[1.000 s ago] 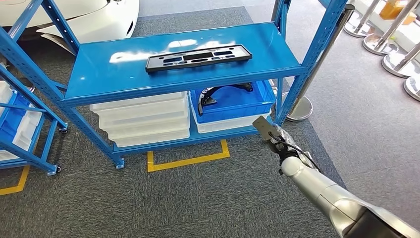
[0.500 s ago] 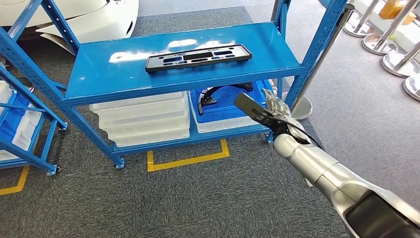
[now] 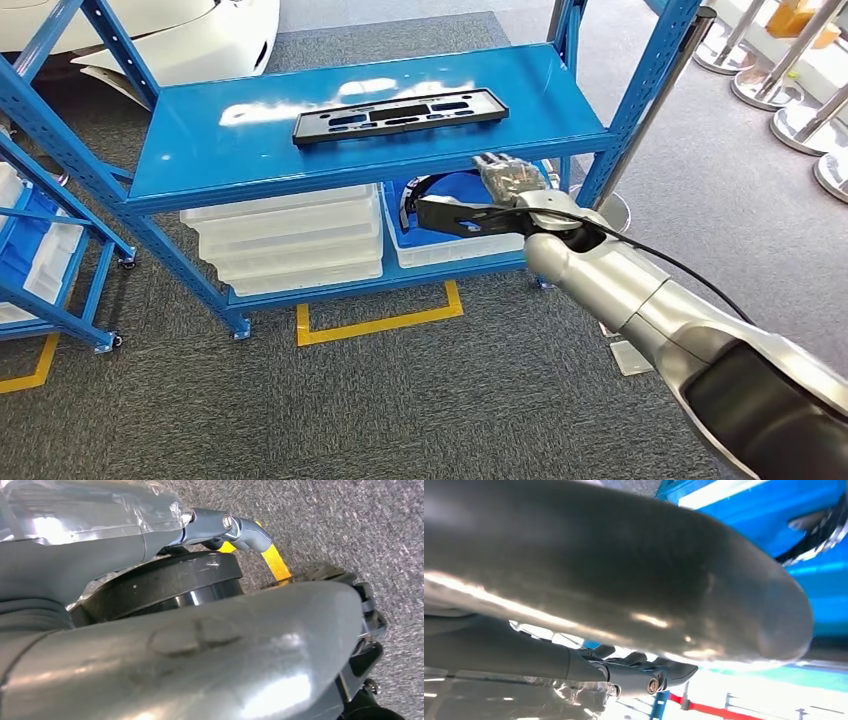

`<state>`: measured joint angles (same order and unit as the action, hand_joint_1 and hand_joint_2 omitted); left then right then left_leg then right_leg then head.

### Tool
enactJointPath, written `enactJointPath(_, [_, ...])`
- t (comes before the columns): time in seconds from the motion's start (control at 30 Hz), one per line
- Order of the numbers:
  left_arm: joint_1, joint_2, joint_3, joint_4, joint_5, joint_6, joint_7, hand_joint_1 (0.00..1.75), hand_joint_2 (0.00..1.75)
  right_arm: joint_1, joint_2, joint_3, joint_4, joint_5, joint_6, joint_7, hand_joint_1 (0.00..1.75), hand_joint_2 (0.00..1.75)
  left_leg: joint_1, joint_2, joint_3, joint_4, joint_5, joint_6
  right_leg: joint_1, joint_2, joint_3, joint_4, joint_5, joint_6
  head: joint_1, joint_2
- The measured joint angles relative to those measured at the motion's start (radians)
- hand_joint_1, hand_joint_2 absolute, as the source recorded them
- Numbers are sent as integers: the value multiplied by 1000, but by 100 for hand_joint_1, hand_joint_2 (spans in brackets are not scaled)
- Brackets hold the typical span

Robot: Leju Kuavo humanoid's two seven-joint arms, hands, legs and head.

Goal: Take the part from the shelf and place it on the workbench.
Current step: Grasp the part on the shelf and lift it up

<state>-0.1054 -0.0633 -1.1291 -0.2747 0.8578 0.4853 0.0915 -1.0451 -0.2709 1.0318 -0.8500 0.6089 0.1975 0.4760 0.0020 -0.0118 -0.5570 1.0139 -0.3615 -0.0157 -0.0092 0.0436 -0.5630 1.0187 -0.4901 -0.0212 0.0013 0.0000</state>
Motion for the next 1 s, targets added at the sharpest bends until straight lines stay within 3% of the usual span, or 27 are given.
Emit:
enactJointPath(0.23, [0,0,-10,4,2,-19,15,0,0,-3,-13,55,31,10,77,27,0,0,-1,0,0,0,0,0,0,0,-1,0,0,0,1,0])
enactJointPath(0.5, [1,2,-21,14,14,-39,11,0,0,3,-103,80,48,-24,114,51,0,0,-1,0,-1,2,0,0,-1,0,-1,-1,0,0,2,0])
enactJointPath(0.7, [0,2,-27,19,13,-42,12,0,0,20,-136,89,47,-23,79,-30,0,0,-1,1,-1,2,0,0,-1,1,-1,0,0,0,3,0])
enactJointPath(0.87, [0,2,-28,20,24,-35,12,0,0,28,-115,107,46,26,44,-94,0,0,0,1,-1,1,0,0,0,0,-1,0,0,0,1,0])
enactJointPath(1.0, [0,2,-28,20,41,-31,14,0,0,28,-90,121,28,123,-69,-111,0,0,1,0,-1,1,0,0,1,0,-1,0,0,0,0,0])
